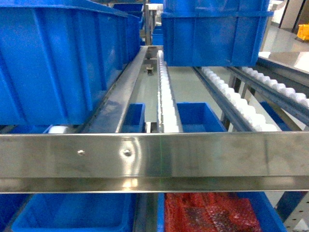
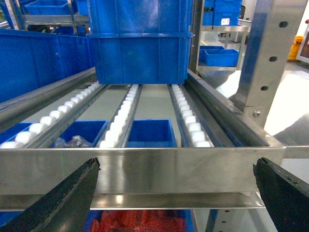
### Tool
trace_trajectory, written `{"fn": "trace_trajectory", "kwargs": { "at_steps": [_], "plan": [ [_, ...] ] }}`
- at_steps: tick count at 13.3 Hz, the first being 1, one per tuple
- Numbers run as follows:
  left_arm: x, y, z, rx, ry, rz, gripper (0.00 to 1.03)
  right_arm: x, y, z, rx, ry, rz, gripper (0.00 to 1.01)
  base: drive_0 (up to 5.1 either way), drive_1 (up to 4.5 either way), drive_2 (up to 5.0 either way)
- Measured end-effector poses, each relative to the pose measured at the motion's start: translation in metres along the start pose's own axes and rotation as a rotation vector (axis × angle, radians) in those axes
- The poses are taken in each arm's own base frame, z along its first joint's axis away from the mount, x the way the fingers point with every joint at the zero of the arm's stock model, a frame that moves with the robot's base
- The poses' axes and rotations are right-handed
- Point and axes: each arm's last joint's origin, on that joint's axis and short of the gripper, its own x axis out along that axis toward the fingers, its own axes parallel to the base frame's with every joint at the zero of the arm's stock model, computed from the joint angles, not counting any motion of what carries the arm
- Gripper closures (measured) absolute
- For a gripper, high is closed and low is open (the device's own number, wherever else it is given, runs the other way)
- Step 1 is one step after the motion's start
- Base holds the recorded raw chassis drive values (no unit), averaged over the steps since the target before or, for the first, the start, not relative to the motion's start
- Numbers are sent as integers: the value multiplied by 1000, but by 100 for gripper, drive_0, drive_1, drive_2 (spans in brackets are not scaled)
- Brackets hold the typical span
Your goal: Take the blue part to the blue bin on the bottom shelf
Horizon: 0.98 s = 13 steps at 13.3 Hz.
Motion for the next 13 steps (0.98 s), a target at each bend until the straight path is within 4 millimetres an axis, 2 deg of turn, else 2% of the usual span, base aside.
{"fn": "trace_trajectory", "kwargs": {
  "at_steps": [8, 13],
  "plan": [
    [0, 0, 0, 0, 0, 3, 60, 0, 0, 0, 0, 5, 2, 3, -504, 241, 241],
    [0, 0, 0, 0, 0, 3, 60, 0, 0, 0, 0, 5, 1, 3, 0, 0, 0]
  ]
}}
